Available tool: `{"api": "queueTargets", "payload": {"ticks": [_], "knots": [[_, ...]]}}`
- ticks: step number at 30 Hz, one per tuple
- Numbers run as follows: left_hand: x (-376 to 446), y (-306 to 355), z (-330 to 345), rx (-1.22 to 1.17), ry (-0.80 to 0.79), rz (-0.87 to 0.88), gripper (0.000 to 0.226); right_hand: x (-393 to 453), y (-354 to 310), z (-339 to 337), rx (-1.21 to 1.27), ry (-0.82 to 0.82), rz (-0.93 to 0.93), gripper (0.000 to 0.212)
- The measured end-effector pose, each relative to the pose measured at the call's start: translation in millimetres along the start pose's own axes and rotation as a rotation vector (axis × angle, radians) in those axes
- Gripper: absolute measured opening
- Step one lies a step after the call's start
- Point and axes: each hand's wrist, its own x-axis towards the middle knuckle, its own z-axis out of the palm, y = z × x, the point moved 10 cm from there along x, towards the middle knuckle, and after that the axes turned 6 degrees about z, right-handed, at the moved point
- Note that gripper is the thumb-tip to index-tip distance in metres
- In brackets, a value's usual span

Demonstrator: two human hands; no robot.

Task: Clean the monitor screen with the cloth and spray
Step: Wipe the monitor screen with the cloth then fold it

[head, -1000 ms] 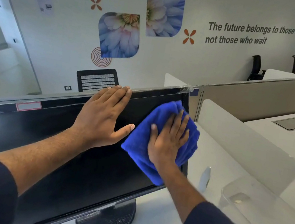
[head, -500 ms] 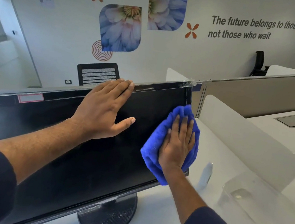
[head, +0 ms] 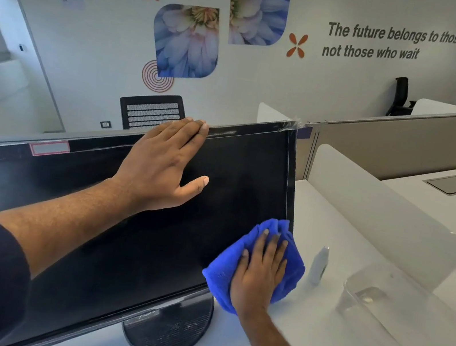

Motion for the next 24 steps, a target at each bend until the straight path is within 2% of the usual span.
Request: {"api": "queueTargets", "payload": {"ticks": [4,8,10,13,16,21,24], "knots": [[1,0,-1,-0.015,0.004,-0.007,0.087,1,-67,-8,0.014,-0.012,-0.168,0.067],[2,1,1,-0.033,-0.004,-0.012,0.087,-54,-138,12,-0.015,-0.089,-0.548,0.071],[0,-1,0,-0.027,-0.004,-0.011,0.087,-87,-146,27,-0.051,-0.121,-0.679,0.07],[-1,0,-2,-0.021,-0.002,-0.002,0.087,-104,-127,36,-0.112,-0.126,-0.738,0.06],[1,2,-2,-0.025,-0.005,0.001,0.087,-88,-96,33,-0.158,-0.136,-0.669,0.06],[0,1,-1,-0.02,-0.007,-0.009,0.087,-25,-12,7,-0.121,-0.105,-0.12,0.068],[1,3,0,-0.021,-0.008,-0.008,0.087,-13,15,0,-0.024,-0.102,0.037,0.067]]}}
